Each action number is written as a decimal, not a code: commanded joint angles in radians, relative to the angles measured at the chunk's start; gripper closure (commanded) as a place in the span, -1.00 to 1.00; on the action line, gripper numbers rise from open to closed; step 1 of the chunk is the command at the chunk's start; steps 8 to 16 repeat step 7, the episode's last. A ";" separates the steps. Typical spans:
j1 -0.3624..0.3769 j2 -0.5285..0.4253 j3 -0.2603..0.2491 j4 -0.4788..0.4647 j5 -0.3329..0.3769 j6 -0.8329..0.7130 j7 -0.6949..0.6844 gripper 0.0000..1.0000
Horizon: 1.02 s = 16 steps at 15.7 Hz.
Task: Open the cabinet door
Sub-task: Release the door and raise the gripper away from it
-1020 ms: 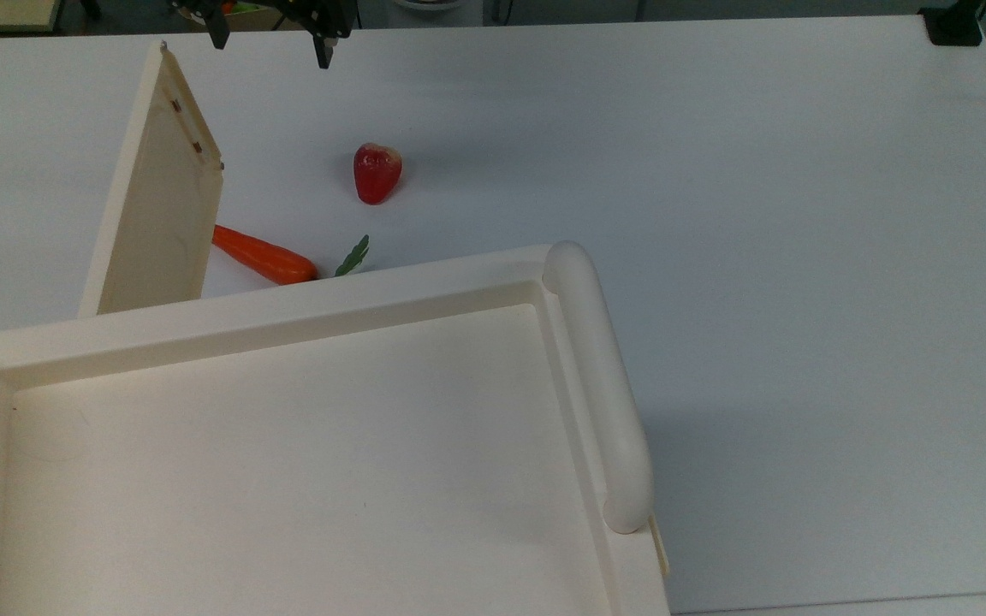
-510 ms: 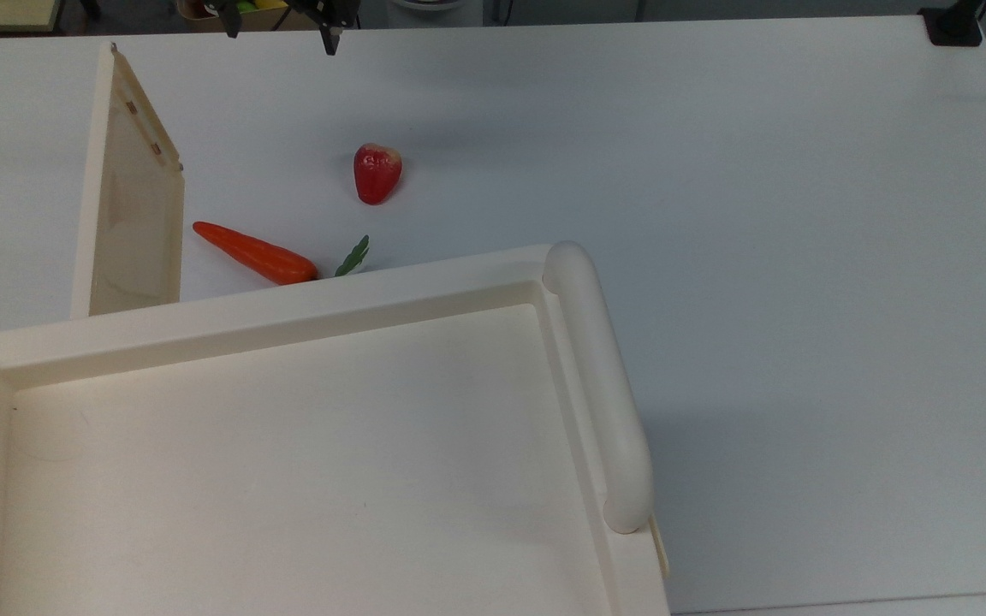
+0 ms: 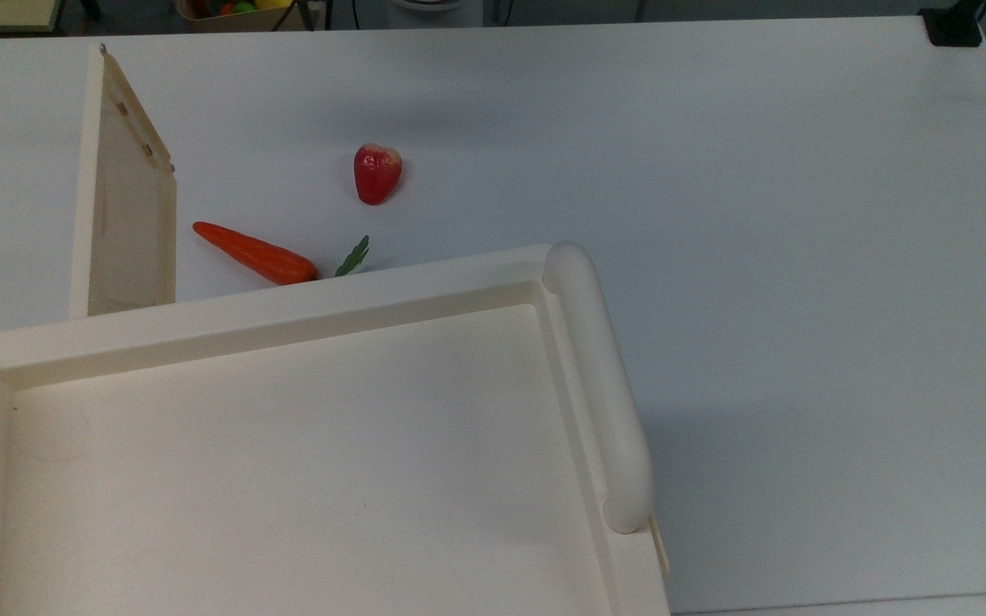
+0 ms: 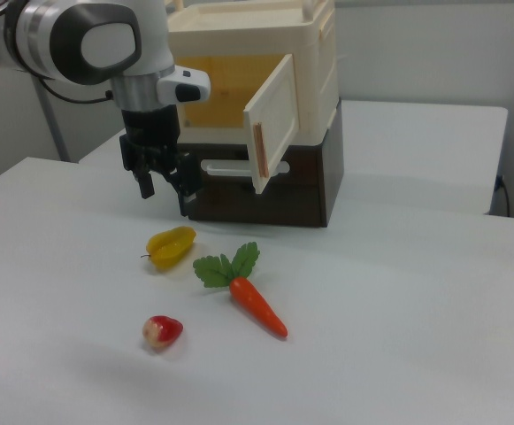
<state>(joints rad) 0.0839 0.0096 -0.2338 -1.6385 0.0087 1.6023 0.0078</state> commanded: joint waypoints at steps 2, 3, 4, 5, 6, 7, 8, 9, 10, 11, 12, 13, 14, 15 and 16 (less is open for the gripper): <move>-0.035 -0.031 0.021 -0.040 -0.004 0.031 -0.012 -1.00; -0.041 -0.028 0.022 -0.023 -0.003 0.031 -0.012 -1.00; -0.039 -0.026 0.024 -0.015 -0.003 0.030 -0.011 -1.00; -0.038 -0.025 0.022 -0.015 -0.003 0.030 -0.011 -1.00; -0.038 -0.025 0.022 -0.015 -0.003 0.030 -0.011 -1.00; -0.038 -0.025 0.022 -0.015 -0.003 0.030 -0.011 -1.00; -0.038 -0.025 0.022 -0.015 -0.003 0.030 -0.011 -1.00; -0.038 -0.025 0.022 -0.015 -0.003 0.030 -0.011 -1.00; -0.038 -0.025 0.022 -0.015 -0.003 0.030 -0.011 -1.00; -0.038 -0.025 0.022 -0.015 -0.003 0.030 -0.011 -1.00; -0.038 -0.025 0.022 -0.015 -0.003 0.030 -0.011 -1.00; -0.038 -0.025 0.022 -0.015 -0.003 0.030 -0.011 -1.00; -0.038 -0.025 0.022 -0.015 -0.003 0.030 -0.011 -1.00; -0.038 -0.025 0.022 -0.015 -0.003 0.030 -0.011 -1.00; -0.038 -0.025 0.022 -0.015 -0.003 0.030 -0.011 -1.00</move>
